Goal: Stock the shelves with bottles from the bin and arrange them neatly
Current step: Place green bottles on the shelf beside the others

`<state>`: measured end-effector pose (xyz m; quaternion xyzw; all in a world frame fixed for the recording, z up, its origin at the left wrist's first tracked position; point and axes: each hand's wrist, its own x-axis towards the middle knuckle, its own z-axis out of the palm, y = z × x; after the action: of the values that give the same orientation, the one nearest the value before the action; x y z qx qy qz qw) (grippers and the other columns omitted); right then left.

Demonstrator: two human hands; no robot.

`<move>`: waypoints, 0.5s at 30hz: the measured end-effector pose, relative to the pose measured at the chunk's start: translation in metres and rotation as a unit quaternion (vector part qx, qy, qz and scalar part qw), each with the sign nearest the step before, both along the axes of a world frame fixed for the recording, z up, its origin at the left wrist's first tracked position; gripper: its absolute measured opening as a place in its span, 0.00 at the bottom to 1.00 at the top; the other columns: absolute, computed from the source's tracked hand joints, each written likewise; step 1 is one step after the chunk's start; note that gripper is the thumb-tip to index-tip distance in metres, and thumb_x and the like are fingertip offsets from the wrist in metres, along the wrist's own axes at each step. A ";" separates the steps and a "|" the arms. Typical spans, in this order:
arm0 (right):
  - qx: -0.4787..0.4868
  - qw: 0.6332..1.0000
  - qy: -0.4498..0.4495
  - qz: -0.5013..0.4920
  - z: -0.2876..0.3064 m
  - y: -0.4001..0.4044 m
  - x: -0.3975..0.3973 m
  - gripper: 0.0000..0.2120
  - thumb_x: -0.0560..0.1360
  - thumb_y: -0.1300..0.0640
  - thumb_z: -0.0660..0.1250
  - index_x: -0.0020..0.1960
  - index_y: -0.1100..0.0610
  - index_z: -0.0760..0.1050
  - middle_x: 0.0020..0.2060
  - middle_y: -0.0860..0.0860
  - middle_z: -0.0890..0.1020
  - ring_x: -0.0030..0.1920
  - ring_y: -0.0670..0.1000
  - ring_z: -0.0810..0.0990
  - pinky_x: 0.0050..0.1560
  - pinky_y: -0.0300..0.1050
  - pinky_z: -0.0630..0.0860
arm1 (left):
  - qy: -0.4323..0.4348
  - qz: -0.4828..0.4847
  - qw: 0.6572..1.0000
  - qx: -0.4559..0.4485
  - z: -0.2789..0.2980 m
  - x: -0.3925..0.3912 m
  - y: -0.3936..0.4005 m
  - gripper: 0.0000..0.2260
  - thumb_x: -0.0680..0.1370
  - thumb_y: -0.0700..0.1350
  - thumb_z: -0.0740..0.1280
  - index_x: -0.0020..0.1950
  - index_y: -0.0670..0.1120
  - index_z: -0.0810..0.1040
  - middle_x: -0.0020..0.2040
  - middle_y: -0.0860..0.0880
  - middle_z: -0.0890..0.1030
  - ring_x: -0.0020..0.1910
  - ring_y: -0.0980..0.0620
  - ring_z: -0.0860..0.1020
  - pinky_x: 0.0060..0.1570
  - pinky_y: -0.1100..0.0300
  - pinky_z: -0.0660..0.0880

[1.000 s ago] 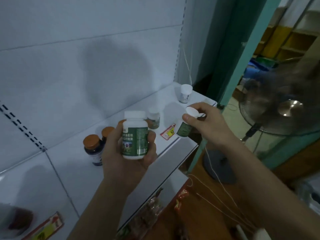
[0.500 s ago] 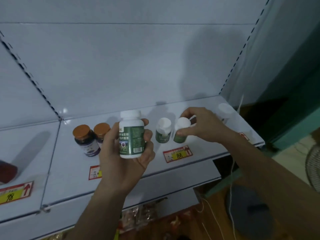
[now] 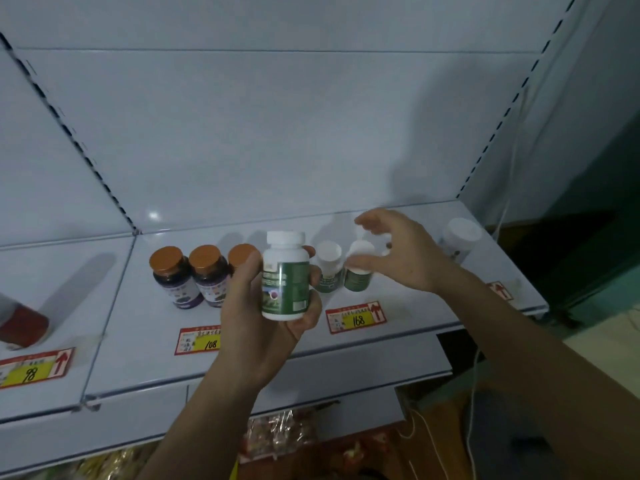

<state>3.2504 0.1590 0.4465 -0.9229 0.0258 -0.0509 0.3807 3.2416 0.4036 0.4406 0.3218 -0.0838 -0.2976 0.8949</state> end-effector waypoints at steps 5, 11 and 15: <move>0.059 0.991 -0.083 0.086 0.062 0.022 -0.023 0.12 0.79 0.46 0.67 0.63 0.43 0.78 0.52 0.42 0.81 0.49 0.47 0.81 0.42 0.37 0.75 | -0.077 0.039 0.989 0.120 0.005 -0.004 -0.027 0.22 0.82 0.52 0.55 0.48 0.39 0.83 0.41 0.35 0.79 0.31 0.43 0.74 0.28 0.55 0.72; -0.014 0.985 0.006 0.172 0.091 0.014 -0.033 0.11 0.78 0.49 0.71 0.60 0.43 0.80 0.51 0.43 0.81 0.44 0.46 0.82 0.38 0.35 0.73 | -0.239 0.135 0.923 0.272 0.000 -0.011 -0.058 0.14 0.87 0.43 0.54 0.52 0.45 0.79 0.43 0.45 0.82 0.40 0.55 0.82 0.36 0.63 0.77; -0.085 0.981 0.007 0.175 0.103 -0.002 -0.035 0.10 0.77 0.49 0.73 0.58 0.43 0.79 0.51 0.42 0.82 0.43 0.45 0.80 0.42 0.40 0.77 | -0.317 0.129 0.899 0.274 0.008 -0.020 -0.070 0.16 0.86 0.51 0.54 0.60 0.43 0.76 0.50 0.47 0.82 0.50 0.53 0.82 0.45 0.63 0.78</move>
<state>3.2154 0.1570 0.5495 -0.9425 -0.1381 0.0208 0.3037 3.2218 0.3339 0.4489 0.6398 -0.2356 -0.0730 0.7279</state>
